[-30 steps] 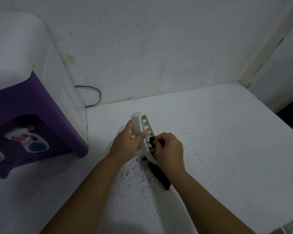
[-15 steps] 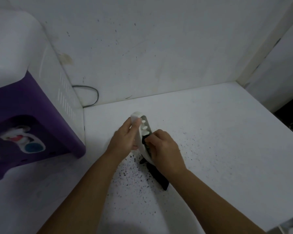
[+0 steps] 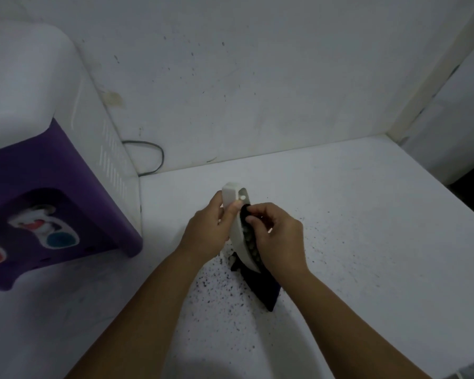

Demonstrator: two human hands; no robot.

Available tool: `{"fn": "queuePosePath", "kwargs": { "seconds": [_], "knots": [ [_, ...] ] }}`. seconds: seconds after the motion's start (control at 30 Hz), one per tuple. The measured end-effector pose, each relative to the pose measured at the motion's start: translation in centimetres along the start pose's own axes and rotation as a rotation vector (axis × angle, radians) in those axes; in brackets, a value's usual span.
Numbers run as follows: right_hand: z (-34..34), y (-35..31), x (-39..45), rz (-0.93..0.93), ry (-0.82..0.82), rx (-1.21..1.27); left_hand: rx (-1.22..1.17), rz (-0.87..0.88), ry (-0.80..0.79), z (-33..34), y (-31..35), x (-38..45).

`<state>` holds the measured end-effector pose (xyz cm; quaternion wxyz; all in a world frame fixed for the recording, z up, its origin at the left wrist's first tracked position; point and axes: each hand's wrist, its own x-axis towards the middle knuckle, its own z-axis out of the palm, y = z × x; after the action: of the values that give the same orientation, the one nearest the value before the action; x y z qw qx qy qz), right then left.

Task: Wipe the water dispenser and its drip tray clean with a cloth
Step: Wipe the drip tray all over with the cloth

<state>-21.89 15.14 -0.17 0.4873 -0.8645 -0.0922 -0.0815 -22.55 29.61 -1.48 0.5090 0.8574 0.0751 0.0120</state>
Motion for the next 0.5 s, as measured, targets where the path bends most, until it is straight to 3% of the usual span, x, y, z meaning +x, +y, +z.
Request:
{"fn": "queuePosePath", "kwargs": {
  "seconds": [0.17,0.27,0.4,0.5],
  "knots": [
    [0.4,0.1,0.7,0.053,0.053,-0.010,0.031,0.040,-0.003,0.3,0.3,-0.3],
    [0.7,0.0,0.2,-0.044,-0.003,-0.085,0.027,0.034,0.012,0.2,0.0,-0.3],
    [0.1,0.3,1.4,0.117,0.057,0.054,0.016,0.034,-0.019,0.1,0.1,-0.3],
    [-0.1,-0.1,0.7,0.081,0.027,0.137,0.012,0.037,-0.036,-0.1,0.2,-0.2]
  ]
}}
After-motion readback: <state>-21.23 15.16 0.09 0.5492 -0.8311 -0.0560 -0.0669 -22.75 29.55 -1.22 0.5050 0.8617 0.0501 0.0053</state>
